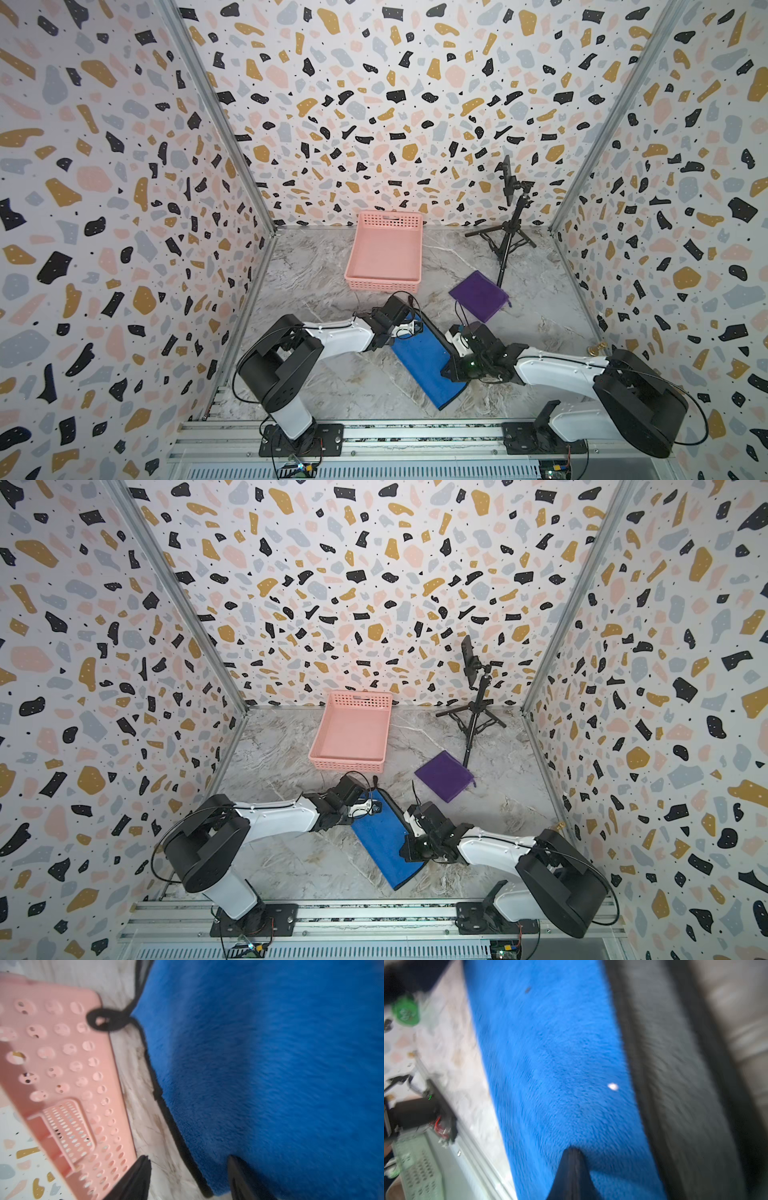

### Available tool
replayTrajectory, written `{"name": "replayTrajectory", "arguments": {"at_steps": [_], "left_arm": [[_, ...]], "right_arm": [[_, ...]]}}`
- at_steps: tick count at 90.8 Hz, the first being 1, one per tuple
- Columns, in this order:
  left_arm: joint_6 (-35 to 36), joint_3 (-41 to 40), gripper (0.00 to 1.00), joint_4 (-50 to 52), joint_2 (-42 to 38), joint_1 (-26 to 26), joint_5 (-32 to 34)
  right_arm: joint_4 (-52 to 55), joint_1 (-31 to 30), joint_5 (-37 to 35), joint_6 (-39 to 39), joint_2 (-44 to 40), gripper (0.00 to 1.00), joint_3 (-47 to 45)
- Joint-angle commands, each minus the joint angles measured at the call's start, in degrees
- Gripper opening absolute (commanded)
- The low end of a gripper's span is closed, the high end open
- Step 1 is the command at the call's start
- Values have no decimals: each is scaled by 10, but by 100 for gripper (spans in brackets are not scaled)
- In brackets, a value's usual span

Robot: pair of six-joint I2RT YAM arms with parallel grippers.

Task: Fold the square dishcloth
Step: Adjust the cleaning item at the center of the board.

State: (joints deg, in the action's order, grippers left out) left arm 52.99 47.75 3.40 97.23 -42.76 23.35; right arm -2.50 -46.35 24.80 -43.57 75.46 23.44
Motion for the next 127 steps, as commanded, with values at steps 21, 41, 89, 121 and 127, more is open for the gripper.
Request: {"name": "replayTrajectory", "arguments": {"at_steps": [21,41,89,121,127], "left_arm": [[12,-1,66,-97,16,8,-58],[-2,-30,69,-14,-137,15,-119],[-93,-89,67,285,-314,-168,-345],[-110,-39,66,223,-189,-289,-330],[-116,-25,64,199,-155,-299,-310]], "right_arm": [[131,27,51,16,-61,0,65],[140,78,40,71,59,0,180],[133,119,-78,62,320,0,364],[56,128,-113,5,243,0,209],[55,129,-118,6,233,0,196]]}}
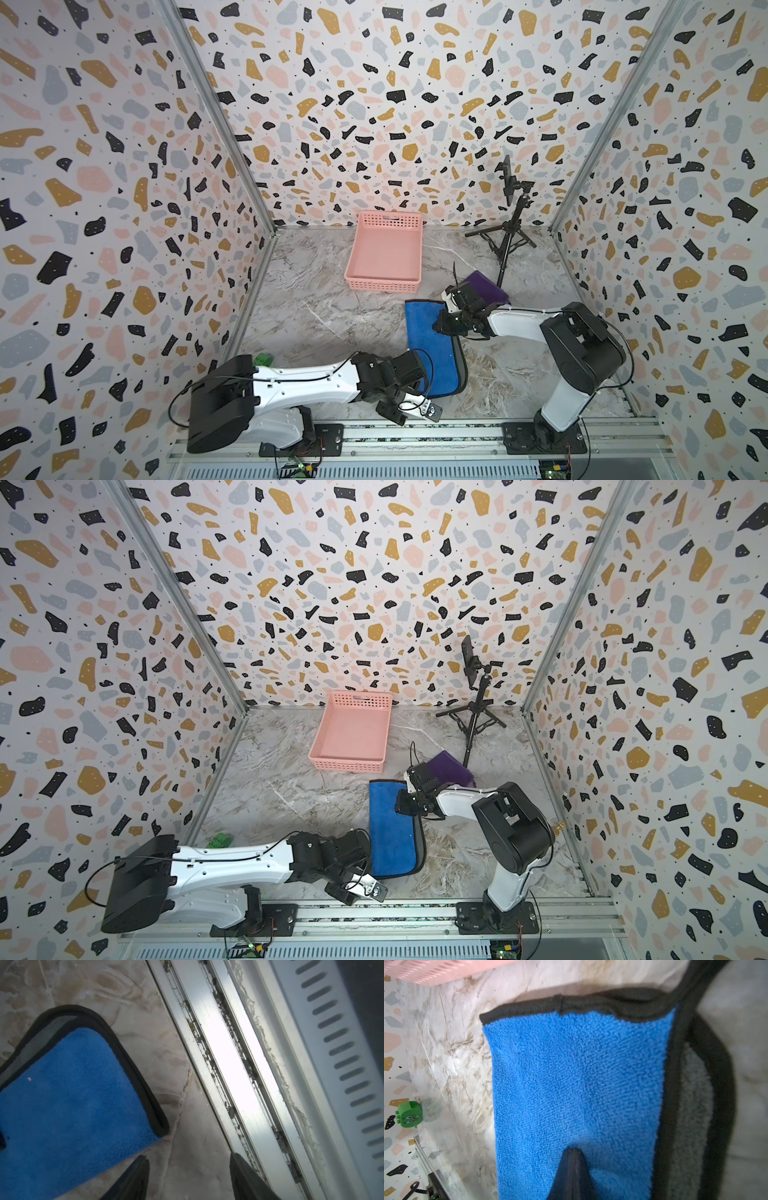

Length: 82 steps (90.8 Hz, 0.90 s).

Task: Fold the square dishcloth
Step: Adjust the cleaning item at the center of the board.

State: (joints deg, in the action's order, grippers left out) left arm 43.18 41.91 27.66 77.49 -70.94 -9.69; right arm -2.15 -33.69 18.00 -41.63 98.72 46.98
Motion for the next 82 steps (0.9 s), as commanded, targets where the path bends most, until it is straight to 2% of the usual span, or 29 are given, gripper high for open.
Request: {"name": "replayTrajectory", "arguments": {"at_steps": [1,16,32,43,53,65,77,82], "left_arm": [[-18,36,64,-48,48,-19,23],[-27,71,64,-79,118,-25,72],[-31,96,63,-75,169,-27,84],[-29,107,58,-71,202,-27,96],[-24,118,47,-58,228,-27,115],[-17,110,24,-46,228,-27,118],[-4,85,0,-21,188,-26,102],[3,75,0,-2,165,-27,93]], "right_arm": [[51,2,-51,-14,-1,0,-42],[16,2,-49,-14,-11,0,-62],[4,2,-42,-9,-13,0,-66],[1,2,-38,-5,-15,0,-67],[3,2,-37,0,-22,0,-68],[3,1,-34,8,-46,0,-72],[-1,2,-25,16,-72,1,-77],[-6,1,-11,18,-77,2,-78]]}}
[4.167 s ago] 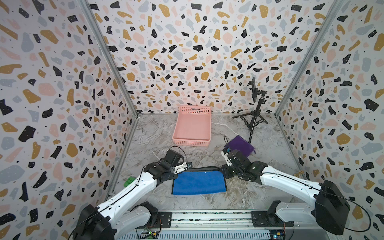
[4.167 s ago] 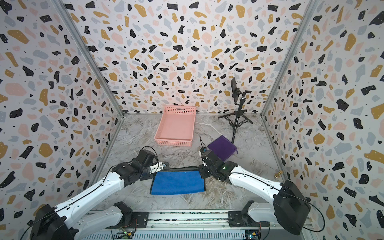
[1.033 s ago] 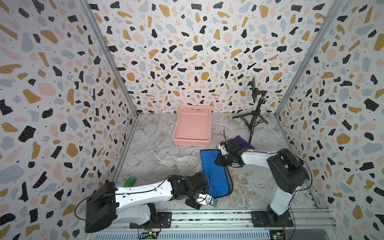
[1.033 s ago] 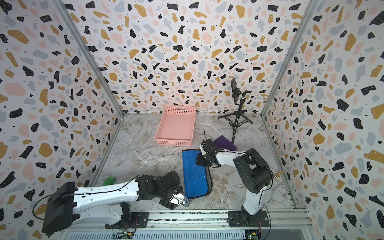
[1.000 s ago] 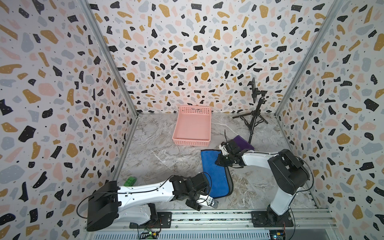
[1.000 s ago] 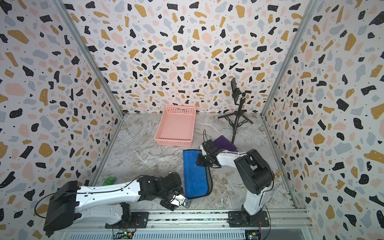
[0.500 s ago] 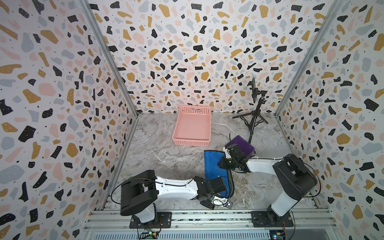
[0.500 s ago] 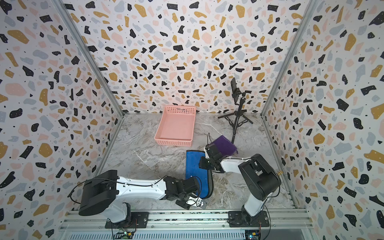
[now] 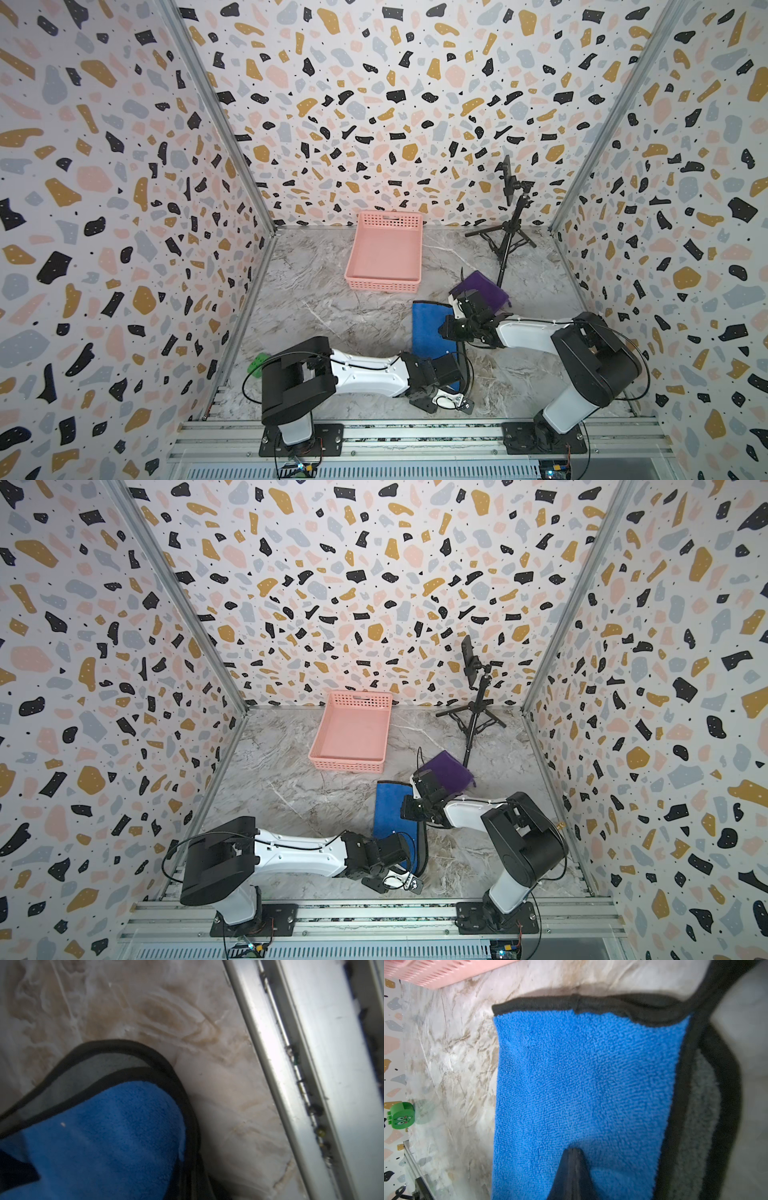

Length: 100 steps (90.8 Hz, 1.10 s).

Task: Fold the square dishcloth
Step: Adjust the cleaning item at the center of the board, then fold the cleaning item at the center of the board.

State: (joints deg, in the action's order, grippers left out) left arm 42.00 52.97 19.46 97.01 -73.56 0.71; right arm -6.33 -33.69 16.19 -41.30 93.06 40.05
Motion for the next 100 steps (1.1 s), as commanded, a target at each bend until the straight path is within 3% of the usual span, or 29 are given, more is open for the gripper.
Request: {"name": "replayTrajectory", "arguments": {"at_steps": [1,37,65,78,88,100], "left_arm": [[17,-37,0,84,-36,0,-13],[20,-59,0,275,-225,-1,-77],[23,-45,0,369,-349,5,-64],[51,-32,0,330,-354,50,-27],[68,4,0,298,-317,105,-38],[80,36,0,258,-262,127,-32]], "right_arm": [[35,1,9,15,-21,3,-9],[45,-97,49,35,-19,5,35],[102,-163,100,30,50,3,71],[64,-158,160,7,39,3,56],[55,-124,162,1,-10,5,45],[61,-64,138,-4,-44,6,33]]}}
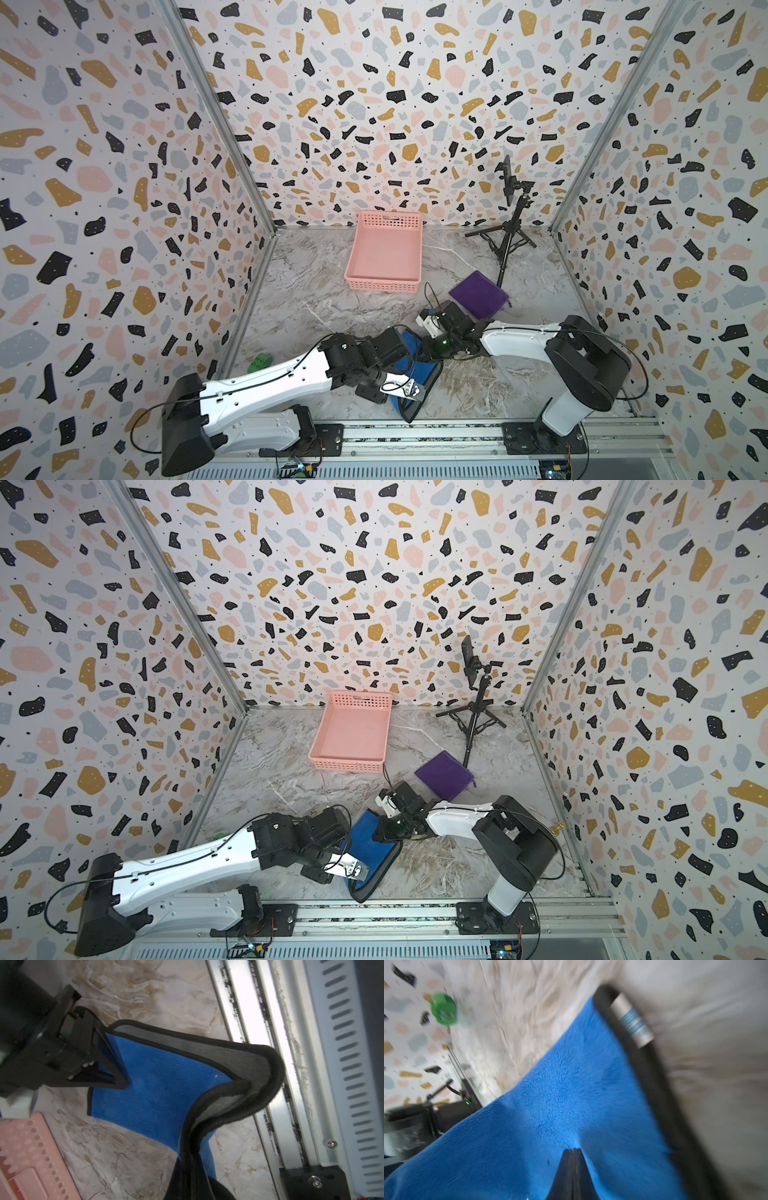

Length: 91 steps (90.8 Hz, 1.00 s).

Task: Fold the square dishcloth
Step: Fold the cleaning item at the center of the board.

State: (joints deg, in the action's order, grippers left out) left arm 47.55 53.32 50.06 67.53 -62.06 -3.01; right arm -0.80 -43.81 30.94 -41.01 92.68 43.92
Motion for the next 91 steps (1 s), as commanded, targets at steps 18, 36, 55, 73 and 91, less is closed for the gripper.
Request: {"name": "replayTrajectory", "arguments": {"at_steps": [18,36,55,73,91], "left_arm": [[53,69,0,-62,118,18,13],[77,97,0,-107,178,38,16],[96,132,0,-157,259,62,30],[105,143,9,-213,315,90,54],[90,123,69,-281,296,98,77]], "right_arm": [[60,70,-82,27,-8,3,0],[8,71,-19,15,63,1,3],[-52,93,26,-14,23,2,-26],[-38,153,-61,-26,-56,4,-81],[-10,166,-150,-22,-141,11,-114]]}}
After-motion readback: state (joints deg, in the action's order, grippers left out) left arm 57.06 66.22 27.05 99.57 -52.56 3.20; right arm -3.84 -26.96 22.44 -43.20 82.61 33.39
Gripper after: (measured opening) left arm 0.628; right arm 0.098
